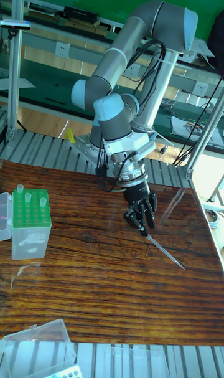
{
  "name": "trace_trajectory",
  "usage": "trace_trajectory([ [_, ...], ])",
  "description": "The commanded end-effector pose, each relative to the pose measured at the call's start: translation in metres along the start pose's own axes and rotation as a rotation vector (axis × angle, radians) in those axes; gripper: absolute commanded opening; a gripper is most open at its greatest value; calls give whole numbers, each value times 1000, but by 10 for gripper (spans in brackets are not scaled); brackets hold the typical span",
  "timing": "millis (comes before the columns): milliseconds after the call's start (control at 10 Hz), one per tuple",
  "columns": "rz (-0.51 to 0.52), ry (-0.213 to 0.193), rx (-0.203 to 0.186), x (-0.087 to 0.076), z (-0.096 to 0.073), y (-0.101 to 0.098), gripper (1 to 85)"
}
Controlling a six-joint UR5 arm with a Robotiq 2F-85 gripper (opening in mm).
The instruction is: Insert a large pipette tip into the holder for large pipette tips
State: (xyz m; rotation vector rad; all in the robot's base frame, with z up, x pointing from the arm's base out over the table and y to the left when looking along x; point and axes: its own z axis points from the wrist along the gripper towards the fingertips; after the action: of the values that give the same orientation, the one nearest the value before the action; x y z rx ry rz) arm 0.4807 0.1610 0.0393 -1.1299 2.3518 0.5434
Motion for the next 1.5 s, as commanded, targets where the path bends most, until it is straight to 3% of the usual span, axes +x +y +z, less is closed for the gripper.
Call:
trace_trajectory([
  [0, 17, -32, -22, -2, 7, 4, 393],
  [500, 15, -67, -23, -11, 8, 5, 390],
  [700, 11, -56, -10, -4, 10, 0, 370],
  [1000, 16, -71, -44, 5, 12, 4, 390],
  [1400, 71, -70, -33, 4, 24, 5, 390],
])
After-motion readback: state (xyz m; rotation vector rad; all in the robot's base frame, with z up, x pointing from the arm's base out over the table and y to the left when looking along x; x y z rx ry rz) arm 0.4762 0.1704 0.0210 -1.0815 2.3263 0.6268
